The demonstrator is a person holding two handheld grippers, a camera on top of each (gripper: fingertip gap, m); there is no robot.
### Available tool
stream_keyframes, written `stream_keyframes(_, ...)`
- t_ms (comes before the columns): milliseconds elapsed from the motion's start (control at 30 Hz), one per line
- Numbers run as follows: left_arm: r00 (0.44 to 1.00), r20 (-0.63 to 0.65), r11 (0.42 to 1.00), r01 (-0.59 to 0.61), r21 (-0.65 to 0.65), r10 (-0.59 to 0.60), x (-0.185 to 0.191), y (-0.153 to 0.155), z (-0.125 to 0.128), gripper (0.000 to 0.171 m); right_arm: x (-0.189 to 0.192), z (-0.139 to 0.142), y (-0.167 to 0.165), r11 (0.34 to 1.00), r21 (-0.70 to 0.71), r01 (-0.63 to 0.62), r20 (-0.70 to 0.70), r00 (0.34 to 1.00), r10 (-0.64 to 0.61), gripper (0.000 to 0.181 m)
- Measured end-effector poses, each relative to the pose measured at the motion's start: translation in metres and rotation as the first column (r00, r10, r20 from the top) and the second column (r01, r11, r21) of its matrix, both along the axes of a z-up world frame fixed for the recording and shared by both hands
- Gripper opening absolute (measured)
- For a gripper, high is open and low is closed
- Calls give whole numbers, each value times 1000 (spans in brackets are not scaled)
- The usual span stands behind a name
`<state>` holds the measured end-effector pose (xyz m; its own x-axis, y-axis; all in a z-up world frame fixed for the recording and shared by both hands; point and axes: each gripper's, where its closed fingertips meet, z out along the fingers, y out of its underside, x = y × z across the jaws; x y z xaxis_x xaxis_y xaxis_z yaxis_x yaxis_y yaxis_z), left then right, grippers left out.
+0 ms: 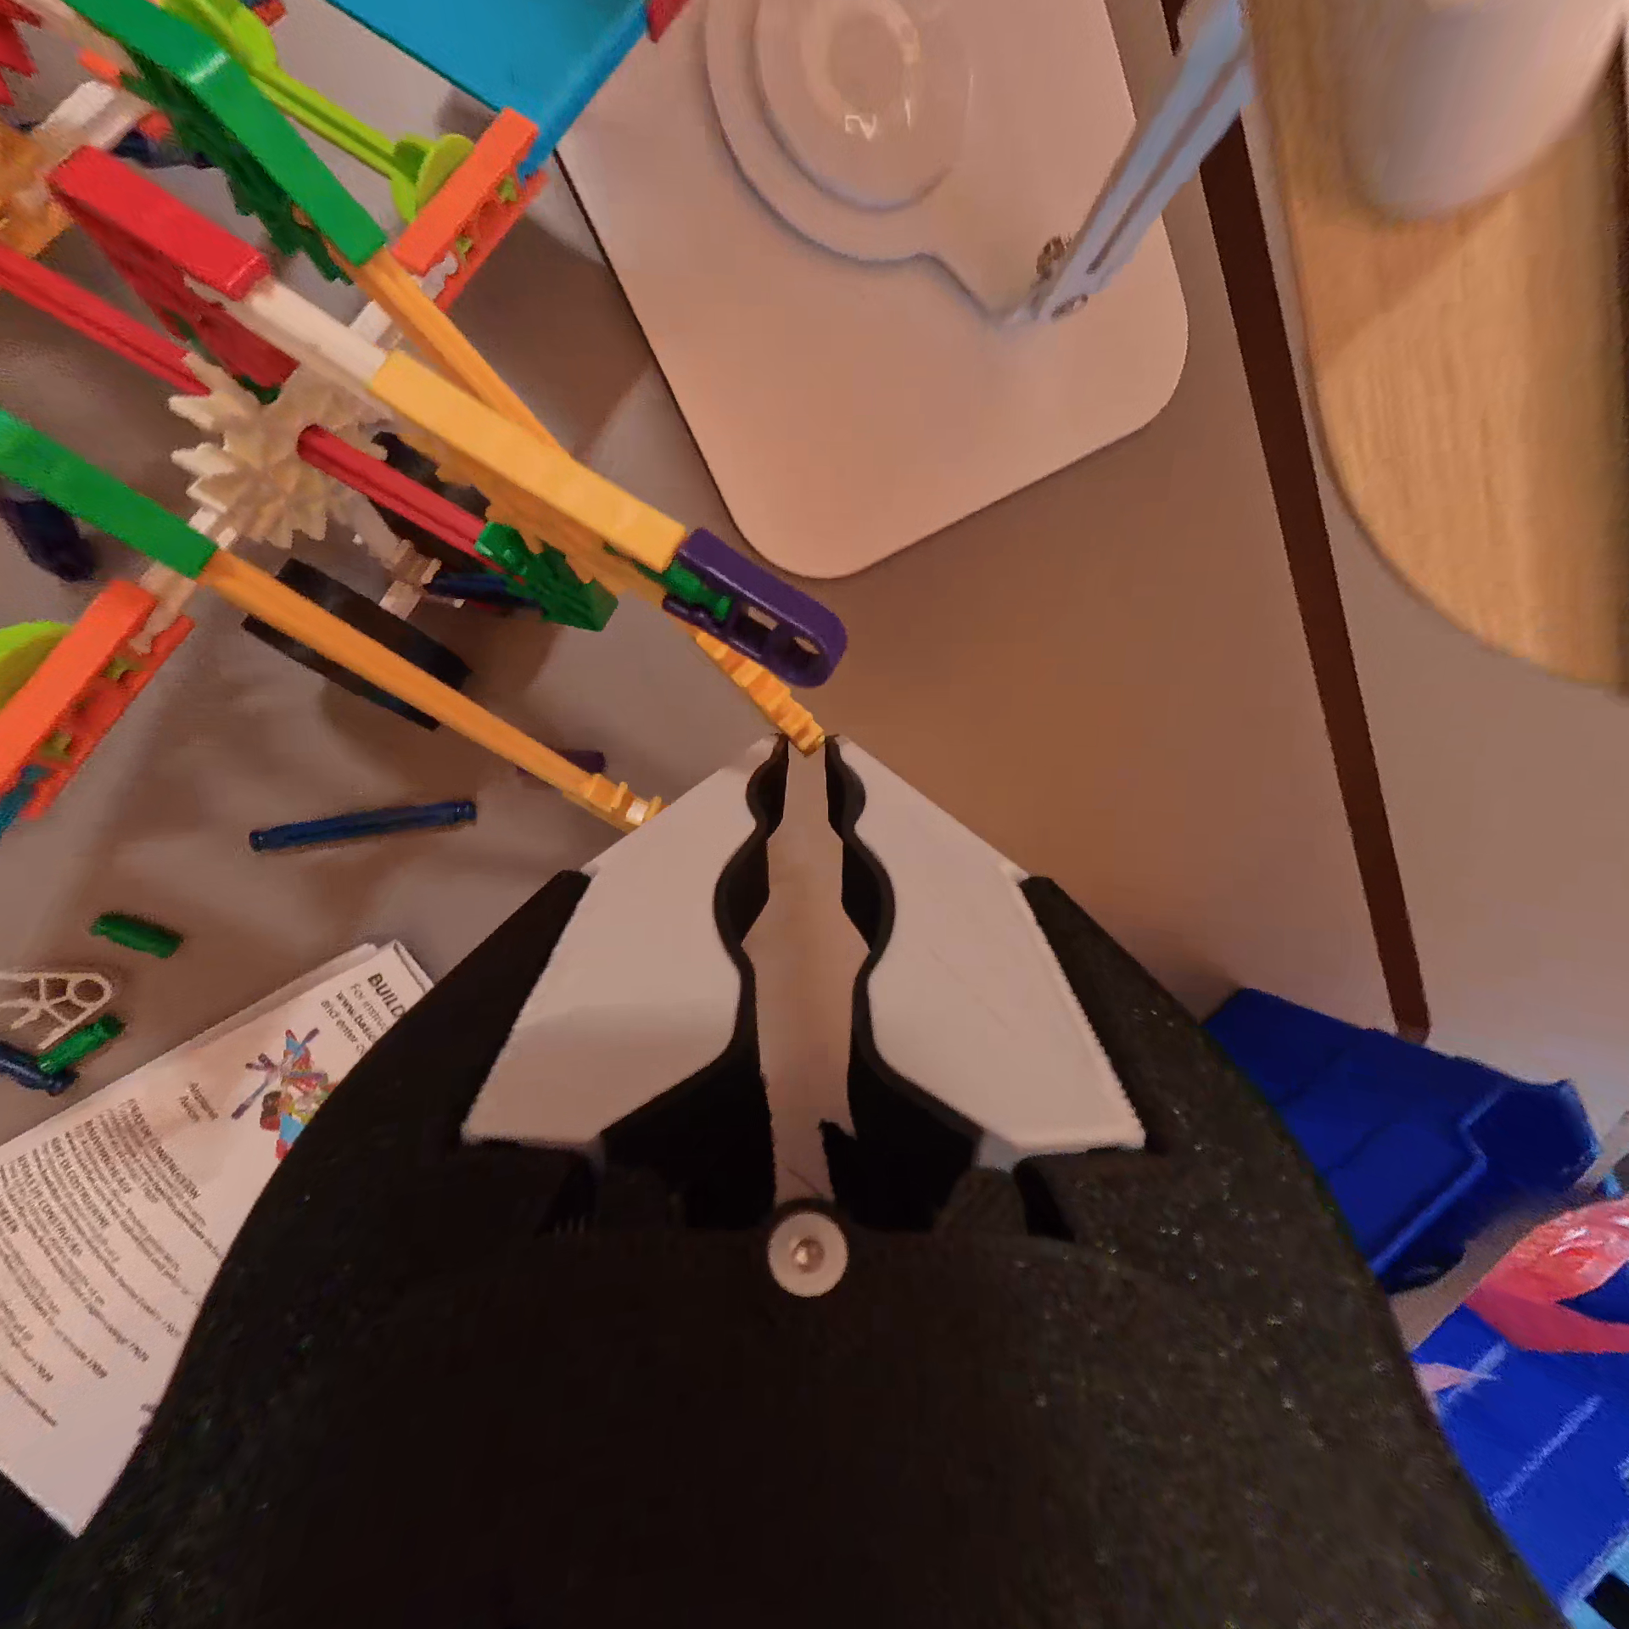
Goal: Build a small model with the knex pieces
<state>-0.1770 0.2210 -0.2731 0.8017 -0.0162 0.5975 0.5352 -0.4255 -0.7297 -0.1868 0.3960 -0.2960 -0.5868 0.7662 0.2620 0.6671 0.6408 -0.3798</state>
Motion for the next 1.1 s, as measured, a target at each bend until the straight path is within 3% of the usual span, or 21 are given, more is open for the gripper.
stream_keyframes(200,997,-32,997,73,15,-73,33,-10,-2,6,-14,-1,-11,999,42,-23,-58,998,25,2)
stream_keyframes(300,995,12,995,95,32,-96,45,-8,-3,6,-17,2,-15,1000,7,-19,-101,995,20,2)
stream_keyframes(467,997,12,997,77,24,-77,46,-14,-8,6,6,5,-14,991,-124,45,-59,997,-52,23)
stream_keyframes(567,996,20,996,83,42,-84,47,-18,-4,8,20,3,-9,987,-142,70,-65,995,-80,23)
stream_keyframes(700,995,-7,994,98,47,-97,49,-19,-2,27,37,2,-16,983,-175,55,-78,995,-69,27)
stream_keyframes(833,993,-87,996,77,34,-73,43,-23,1,38,49,5,-34,973,-230,-2,-102,995,-22,27)
stream_keyframes(967,982,-189,997,-5,76,19,22,-30,19,49,60,19,-71,946,-283,-158,-167,979,114,25)
stream_keyframes(1100,949,-312,994,-21,109,55,14,-25,41,54,60,34,-95,944,-184,-273,-274,937,218,21)
